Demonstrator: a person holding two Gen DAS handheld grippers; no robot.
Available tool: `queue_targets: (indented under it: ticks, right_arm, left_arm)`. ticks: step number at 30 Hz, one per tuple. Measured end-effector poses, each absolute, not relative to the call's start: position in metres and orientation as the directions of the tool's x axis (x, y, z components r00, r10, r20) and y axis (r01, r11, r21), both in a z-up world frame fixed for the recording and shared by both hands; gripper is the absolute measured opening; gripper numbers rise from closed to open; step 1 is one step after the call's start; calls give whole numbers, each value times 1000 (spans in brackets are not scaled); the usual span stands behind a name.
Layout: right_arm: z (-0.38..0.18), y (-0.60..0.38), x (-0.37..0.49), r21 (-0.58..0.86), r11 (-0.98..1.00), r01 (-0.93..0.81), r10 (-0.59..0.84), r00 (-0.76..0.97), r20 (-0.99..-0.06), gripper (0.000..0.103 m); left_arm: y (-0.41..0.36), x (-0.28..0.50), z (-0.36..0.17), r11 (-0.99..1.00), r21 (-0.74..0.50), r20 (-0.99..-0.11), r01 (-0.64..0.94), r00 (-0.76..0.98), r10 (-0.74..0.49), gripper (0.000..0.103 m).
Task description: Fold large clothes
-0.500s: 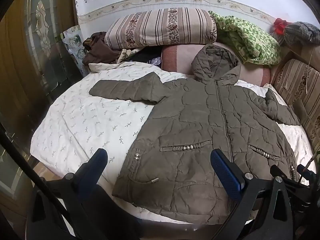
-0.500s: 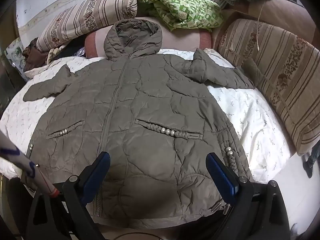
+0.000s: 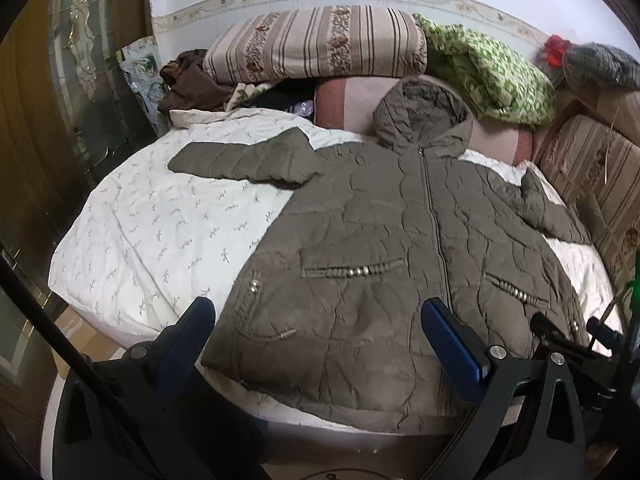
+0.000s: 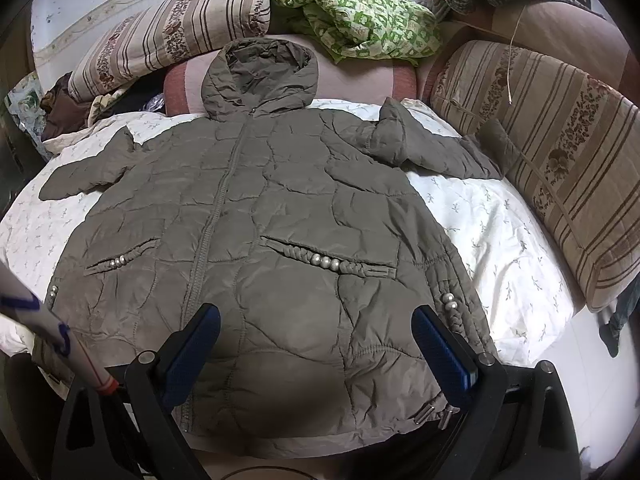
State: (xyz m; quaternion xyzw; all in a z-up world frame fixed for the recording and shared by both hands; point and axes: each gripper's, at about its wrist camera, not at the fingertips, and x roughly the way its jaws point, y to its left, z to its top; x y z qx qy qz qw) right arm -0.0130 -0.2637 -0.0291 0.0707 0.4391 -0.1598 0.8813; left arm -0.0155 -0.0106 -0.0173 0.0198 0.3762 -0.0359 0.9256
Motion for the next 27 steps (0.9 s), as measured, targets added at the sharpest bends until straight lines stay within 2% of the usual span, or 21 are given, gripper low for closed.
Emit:
queue_targets:
  ticks: [14,27]
  right_arm:
    - [-36,-266,-13,-25,938,346,-225,551,-804,99]
    - [-43,-264,-10,-38,940,338,-223,529,-819,99]
  left_arm:
    - [-22,-23,-16,983,-40,-682,178,714,-157,103]
    - [-32,-17,-34,981,61,-740,185,668,-80,103]
